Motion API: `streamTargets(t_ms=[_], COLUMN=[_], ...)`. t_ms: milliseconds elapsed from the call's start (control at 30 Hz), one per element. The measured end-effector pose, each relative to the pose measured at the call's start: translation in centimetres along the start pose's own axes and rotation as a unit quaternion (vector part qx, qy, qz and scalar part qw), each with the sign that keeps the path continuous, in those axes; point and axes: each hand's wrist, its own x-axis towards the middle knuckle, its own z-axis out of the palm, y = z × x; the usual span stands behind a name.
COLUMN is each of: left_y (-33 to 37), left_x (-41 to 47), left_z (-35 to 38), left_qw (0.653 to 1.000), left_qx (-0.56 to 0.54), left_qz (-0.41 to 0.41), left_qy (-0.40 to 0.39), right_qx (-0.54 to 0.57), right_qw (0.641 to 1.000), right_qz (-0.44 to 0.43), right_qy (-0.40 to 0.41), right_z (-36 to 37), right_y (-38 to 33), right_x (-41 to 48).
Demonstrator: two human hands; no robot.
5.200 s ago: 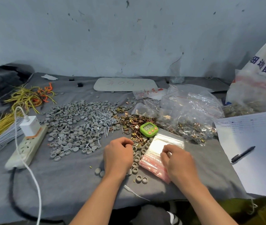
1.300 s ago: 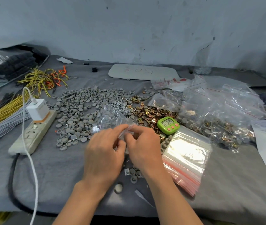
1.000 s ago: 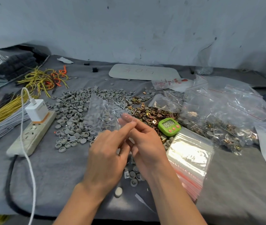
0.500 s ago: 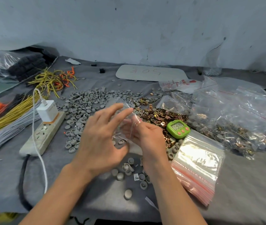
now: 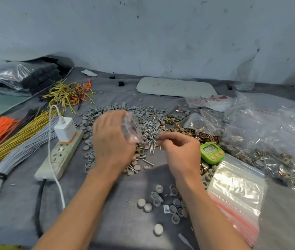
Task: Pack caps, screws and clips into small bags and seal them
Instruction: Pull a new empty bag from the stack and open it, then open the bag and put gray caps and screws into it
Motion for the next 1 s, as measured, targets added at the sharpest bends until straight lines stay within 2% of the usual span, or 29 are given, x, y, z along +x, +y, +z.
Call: streamTargets(t_ms=[67, 133, 267, 333, 433, 533, 633, 733, 867, 1000], left_y=[-1.2, -1.6, -1.6, -1.4, -0.2, 0.3, 0.1, 0.6, 1.3, 1.8], left_x=[2.6, 4.5, 3.5, 2.3, 1.7, 1.9, 2.0, 1.8, 1.4, 1.1], left_z=[0.2, 0.7, 3.2, 4.3, 4.8, 4.5, 4.2, 4.3, 4.1, 3.9], left_qw=[0.997, 0.995, 0.997, 0.993, 0.989, 0.988, 0.986, 0.981, 0.976, 0.973], left_qx=[-0.016, -0.028, -0.013, -0.028, -0.057, -0.065, -0.049, -0.041, -0.049, -0.055], left_qz=[-0.078, -0.086, 0.024, 0.056, 0.063, 0.048, 0.034, 0.033, 0.027, 0.011], left_qy=[-0.007, -0.038, -0.077, -0.101, -0.121, -0.133, -0.157, -0.184, -0.211, -0.224], right_qx=[-0.076, -0.170, -0.358, -0.422, -0.463, -0.484, -0.475, -0.510, -0.502, -0.520], right_qw=[0.997, 0.984, 0.912, 0.875, 0.862, 0.852, 0.860, 0.842, 0.853, 0.849], right_qz=[-0.003, -0.002, -0.030, -0.074, -0.100, -0.086, -0.084, -0.088, -0.073, -0.058], right_qy=[-0.004, -0.060, -0.199, -0.225, -0.179, -0.178, -0.165, -0.154, -0.122, -0.075], right_z=[0.6, 1.3, 2.3, 2.3, 1.6, 1.2, 1.2, 1.5, 1.5, 0.8], right_y=[0.0, 0.1, 0.9, 1.5, 1.7, 1.6, 1.7, 1.7, 1.7, 1.5], right_x=[1.0, 2.5, 4.5, 4.7, 4.7, 4.3, 3.1, 1.8, 1.7, 2.1])
